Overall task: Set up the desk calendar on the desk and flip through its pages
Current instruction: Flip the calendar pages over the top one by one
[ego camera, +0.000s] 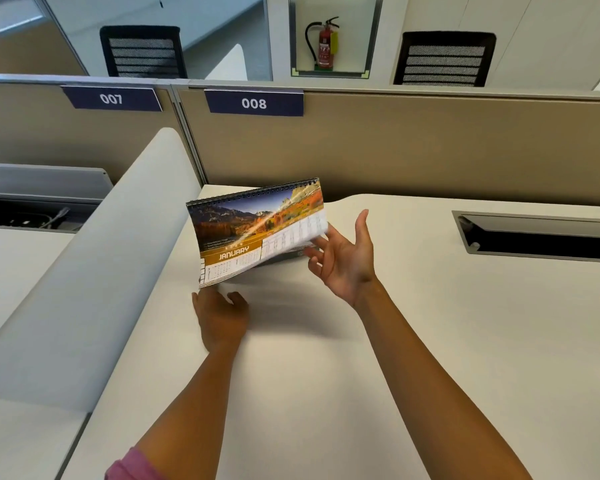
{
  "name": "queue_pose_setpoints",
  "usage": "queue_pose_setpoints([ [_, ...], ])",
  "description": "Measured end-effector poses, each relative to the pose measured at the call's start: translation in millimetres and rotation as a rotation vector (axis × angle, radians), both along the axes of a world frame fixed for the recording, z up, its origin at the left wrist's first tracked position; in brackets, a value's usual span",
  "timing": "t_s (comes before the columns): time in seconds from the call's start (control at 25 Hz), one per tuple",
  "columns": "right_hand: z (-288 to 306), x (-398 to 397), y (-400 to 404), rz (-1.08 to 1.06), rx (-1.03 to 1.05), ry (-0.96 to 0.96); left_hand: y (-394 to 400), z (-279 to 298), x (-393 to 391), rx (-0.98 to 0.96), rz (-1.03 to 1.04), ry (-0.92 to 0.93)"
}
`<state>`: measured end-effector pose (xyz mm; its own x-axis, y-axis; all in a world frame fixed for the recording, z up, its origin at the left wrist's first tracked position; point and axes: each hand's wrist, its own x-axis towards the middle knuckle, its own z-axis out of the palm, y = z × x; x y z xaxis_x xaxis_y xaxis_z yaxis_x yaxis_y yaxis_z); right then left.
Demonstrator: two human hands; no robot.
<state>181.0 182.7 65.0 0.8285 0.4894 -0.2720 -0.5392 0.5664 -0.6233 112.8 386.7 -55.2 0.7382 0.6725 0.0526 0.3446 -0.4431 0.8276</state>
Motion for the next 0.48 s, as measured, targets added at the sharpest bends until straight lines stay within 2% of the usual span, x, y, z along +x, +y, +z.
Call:
queue_pose_setpoints([
  [0.24,43,14,13,0.041,0.141,-0.163,2,0,3,-0.046,-0.006,0.047],
  [0.48,67,42,16,-0.024,0.065,-0.231,0,-2,4,-0.017,0.016,0.055],
])
